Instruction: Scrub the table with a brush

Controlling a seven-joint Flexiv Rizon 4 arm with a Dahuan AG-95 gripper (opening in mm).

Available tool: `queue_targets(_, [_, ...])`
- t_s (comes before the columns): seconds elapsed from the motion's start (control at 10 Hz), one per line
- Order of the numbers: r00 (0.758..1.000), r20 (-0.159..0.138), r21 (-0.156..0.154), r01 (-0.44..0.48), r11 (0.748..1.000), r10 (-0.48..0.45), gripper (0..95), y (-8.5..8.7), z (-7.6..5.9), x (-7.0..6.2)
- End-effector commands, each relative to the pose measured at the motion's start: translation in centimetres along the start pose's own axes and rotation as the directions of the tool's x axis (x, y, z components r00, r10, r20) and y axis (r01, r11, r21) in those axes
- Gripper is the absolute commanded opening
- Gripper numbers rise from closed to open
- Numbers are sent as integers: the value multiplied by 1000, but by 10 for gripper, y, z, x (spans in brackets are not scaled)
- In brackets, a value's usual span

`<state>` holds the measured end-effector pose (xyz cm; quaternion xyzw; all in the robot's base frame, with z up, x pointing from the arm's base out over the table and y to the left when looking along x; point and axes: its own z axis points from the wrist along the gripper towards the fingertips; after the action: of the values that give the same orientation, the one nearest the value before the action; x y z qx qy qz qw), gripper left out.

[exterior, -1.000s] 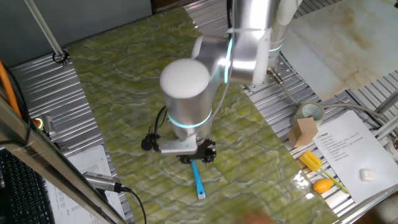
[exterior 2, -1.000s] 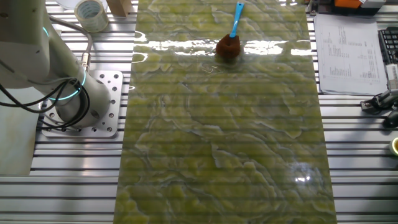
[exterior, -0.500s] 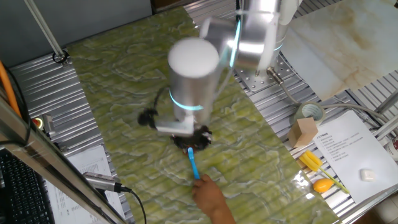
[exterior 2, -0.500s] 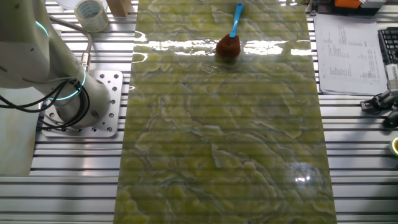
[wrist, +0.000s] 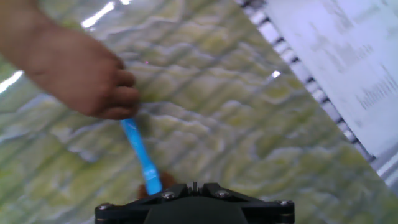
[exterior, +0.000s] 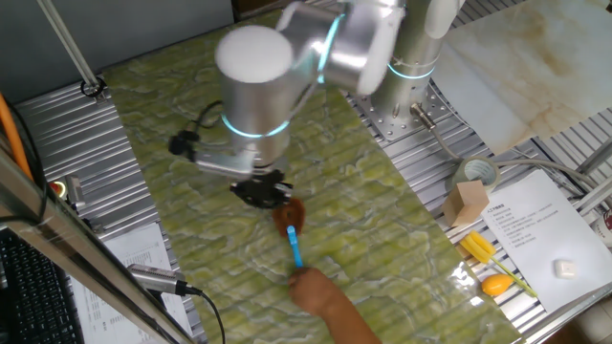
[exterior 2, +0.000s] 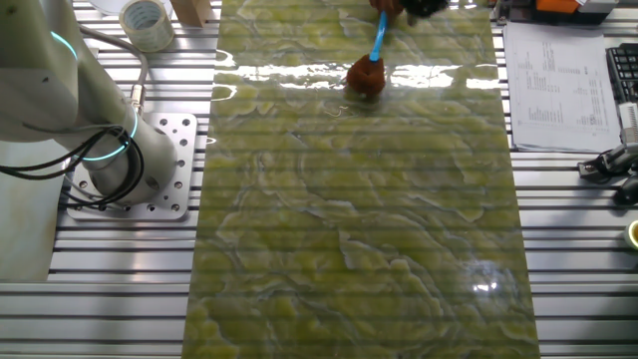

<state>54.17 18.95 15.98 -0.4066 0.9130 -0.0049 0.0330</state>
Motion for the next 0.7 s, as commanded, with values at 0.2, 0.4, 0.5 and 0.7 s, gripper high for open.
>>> queue_targets(0.2, [994, -15, -13, -109, 994, 109, 0, -13, 0, 0])
queue_targets(0.4, [958, -23, 31, -284, 958, 285, 0, -13, 0, 0])
queue_targets(0.5, [914, 22, 50, -406, 913, 405, 0, -13, 0, 0])
queue_targets(0.7, [860, 34, 45, -510, 859, 509, 0, -13, 0, 0])
